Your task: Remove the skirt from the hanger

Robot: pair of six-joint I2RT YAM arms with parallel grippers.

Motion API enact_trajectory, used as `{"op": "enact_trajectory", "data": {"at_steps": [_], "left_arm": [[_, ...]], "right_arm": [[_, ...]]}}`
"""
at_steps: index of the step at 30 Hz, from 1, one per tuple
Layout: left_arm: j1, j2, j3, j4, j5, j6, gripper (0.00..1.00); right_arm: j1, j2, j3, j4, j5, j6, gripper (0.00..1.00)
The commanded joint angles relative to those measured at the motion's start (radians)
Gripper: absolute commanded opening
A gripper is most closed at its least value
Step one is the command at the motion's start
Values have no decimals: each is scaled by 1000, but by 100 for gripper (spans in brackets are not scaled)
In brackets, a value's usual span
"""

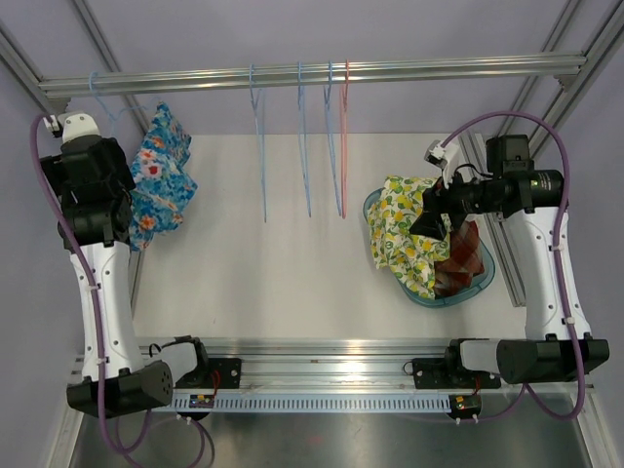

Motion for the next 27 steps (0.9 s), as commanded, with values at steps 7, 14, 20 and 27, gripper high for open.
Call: {"op": "enact_trajectory", "data": {"at_steps": [7,14,20,27], "left_arm": [[70,31,-96,233,141,118,71],[117,39,-129,238,418,56,52],[134,18,-163,230,626,-5,17],[136,-73,-202,353,778,-106,0]], "right_arm": [[-4,60,143,-49,-64,16,75],[-4,44,135,-34,-84,42,74],[-2,13,118,-35,-92,34,74],[-2,-22,98,-23,-124,17,75]]}}
